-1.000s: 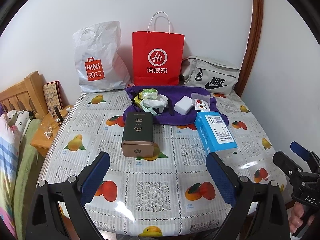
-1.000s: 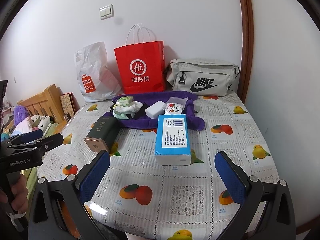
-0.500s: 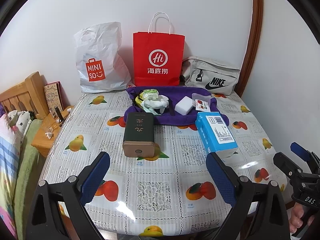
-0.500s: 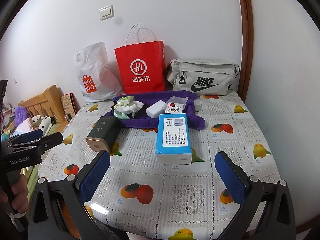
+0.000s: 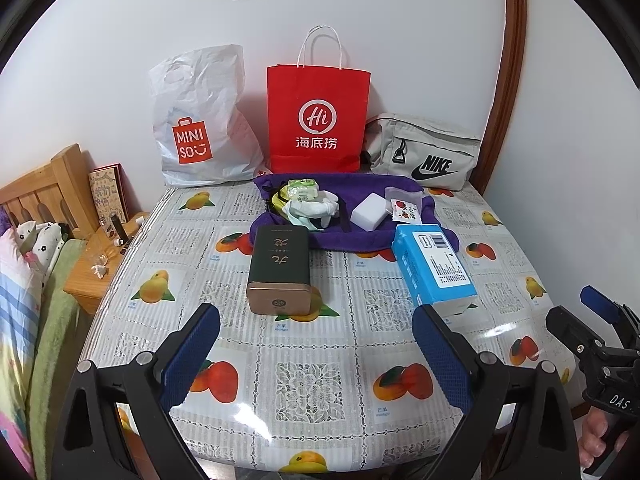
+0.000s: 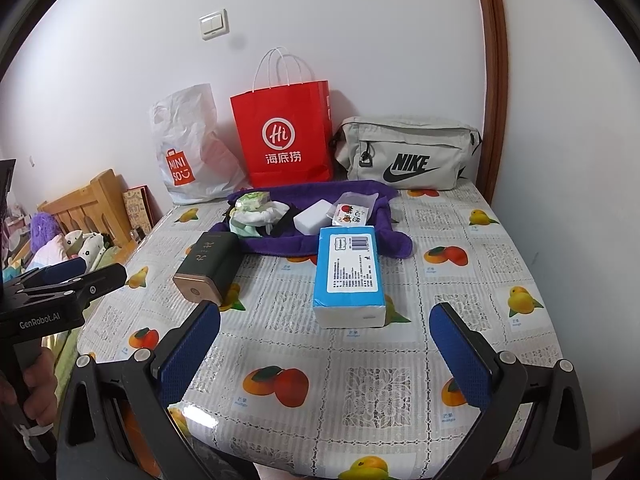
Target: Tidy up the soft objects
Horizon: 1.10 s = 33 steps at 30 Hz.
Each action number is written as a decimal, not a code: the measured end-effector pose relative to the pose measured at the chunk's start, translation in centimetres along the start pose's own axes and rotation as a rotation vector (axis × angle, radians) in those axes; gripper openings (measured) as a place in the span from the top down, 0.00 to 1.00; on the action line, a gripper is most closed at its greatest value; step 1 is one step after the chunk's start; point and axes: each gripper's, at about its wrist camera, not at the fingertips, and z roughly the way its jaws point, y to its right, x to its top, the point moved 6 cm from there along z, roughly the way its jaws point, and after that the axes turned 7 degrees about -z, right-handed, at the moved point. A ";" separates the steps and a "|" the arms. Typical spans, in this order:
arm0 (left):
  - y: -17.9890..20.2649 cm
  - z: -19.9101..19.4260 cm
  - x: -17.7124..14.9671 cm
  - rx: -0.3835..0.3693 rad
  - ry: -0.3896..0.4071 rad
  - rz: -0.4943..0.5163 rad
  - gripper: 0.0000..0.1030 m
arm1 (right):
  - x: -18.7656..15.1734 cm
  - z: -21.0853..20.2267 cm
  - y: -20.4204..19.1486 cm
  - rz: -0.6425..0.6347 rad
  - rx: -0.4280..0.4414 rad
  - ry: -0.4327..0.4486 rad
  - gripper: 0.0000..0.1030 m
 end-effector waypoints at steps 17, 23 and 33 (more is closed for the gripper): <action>-0.4 -0.1 0.4 0.007 -0.001 -0.004 0.05 | -0.1 0.2 -0.2 0.000 -0.004 -0.005 0.00; -0.4 0.0 0.5 0.007 0.000 -0.004 0.05 | -0.2 0.5 -0.1 -0.002 -0.001 -0.010 0.00; -0.2 0.7 0.5 0.002 -0.007 0.001 0.05 | -0.2 1.2 0.1 0.001 -0.001 -0.020 0.00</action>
